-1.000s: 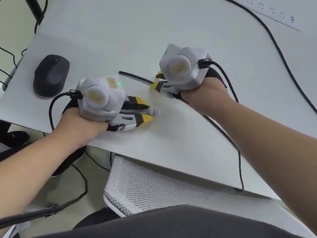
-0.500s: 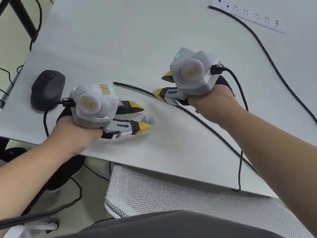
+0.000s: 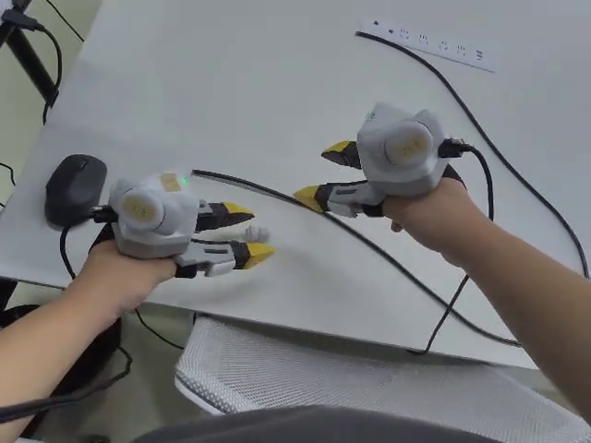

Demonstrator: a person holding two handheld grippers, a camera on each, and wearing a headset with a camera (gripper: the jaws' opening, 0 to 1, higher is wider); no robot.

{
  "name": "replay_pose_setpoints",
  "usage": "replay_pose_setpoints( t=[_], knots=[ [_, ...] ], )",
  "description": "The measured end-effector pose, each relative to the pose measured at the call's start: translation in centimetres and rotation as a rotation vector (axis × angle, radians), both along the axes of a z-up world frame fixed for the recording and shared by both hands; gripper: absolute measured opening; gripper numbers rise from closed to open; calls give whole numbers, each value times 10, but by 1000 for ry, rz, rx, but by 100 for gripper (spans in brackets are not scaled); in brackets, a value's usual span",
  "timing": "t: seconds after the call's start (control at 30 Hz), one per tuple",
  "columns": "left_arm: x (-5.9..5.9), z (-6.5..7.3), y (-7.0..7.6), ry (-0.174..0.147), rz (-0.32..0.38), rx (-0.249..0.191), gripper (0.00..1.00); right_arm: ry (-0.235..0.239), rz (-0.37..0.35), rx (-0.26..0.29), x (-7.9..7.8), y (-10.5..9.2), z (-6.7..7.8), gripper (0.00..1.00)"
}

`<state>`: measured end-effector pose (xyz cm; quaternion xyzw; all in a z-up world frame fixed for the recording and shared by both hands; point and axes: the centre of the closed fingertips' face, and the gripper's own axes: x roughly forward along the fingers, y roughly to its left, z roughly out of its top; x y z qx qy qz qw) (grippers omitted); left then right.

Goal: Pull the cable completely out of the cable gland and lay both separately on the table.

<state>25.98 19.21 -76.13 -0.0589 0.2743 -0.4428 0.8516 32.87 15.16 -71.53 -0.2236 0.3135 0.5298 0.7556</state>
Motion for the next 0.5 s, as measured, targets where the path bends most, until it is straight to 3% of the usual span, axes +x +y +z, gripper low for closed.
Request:
replay_pose_setpoints(
  t=[0.17,0.33,0.5],
  knots=[
    [-5,9,0,1,13,-3,47,4,-44,47,-10,-25,13,46],
    [-7,24,-1,5,23,-2,48,17,-101,95,-21,-52,20,50],
    [-13,39,-4,-3,28,5,52,23,-159,172,-30,-77,28,57]
  ],
)
